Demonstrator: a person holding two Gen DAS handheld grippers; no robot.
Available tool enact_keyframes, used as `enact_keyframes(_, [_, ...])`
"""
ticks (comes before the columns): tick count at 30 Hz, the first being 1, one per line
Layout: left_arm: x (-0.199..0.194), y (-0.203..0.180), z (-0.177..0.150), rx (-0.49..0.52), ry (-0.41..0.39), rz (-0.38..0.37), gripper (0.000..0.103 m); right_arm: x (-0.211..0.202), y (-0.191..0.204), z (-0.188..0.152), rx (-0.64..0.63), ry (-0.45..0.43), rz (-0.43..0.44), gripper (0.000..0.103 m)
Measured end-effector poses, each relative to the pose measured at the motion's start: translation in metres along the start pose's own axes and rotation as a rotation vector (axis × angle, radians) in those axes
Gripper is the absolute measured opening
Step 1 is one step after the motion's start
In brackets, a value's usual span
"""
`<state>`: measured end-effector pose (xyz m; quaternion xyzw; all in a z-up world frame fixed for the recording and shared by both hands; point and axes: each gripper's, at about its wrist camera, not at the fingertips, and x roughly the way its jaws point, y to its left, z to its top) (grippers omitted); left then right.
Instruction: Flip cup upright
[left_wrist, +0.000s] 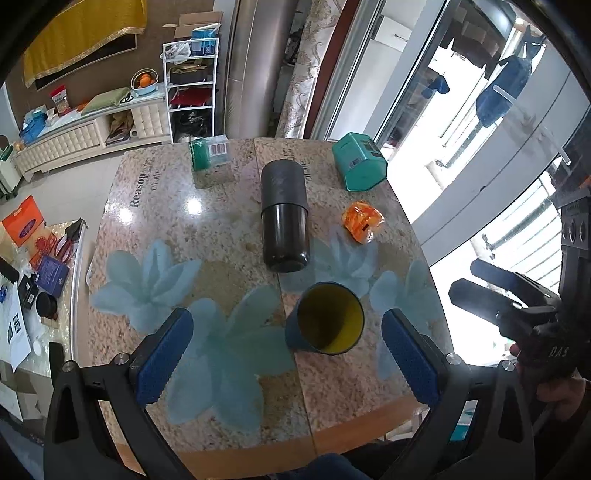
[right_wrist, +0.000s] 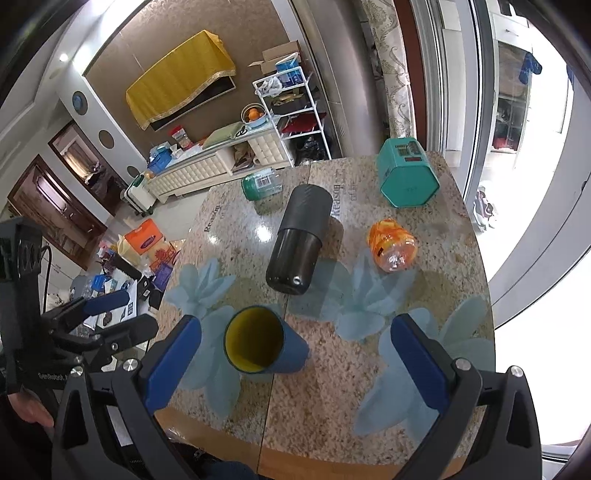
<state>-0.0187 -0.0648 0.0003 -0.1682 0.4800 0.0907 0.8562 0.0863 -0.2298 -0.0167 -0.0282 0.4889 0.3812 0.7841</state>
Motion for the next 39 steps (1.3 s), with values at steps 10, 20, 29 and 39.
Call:
enact_keyframes(10, [0.002,-0.006,0.002,0.022,-0.019,-0.004,0.103,-0.001,0.000,0.001,-0.010,-0.016,0.014,0.103])
enact_keyframes(20, [0.003,-0.011,0.004,0.071,-0.016,0.034,0.103,0.003,-0.001,0.006,-0.010,-0.033,0.032,0.103])
enact_keyframes(29, [0.006,-0.009,0.007,0.065,-0.018,0.044,0.103,0.006,-0.001,0.008,-0.019,-0.028,0.038,0.103])
enact_keyframes(39, [0.003,-0.006,0.005,0.046,-0.071,0.076,0.103,0.005,-0.003,0.008,-0.021,-0.020,0.037,0.103])
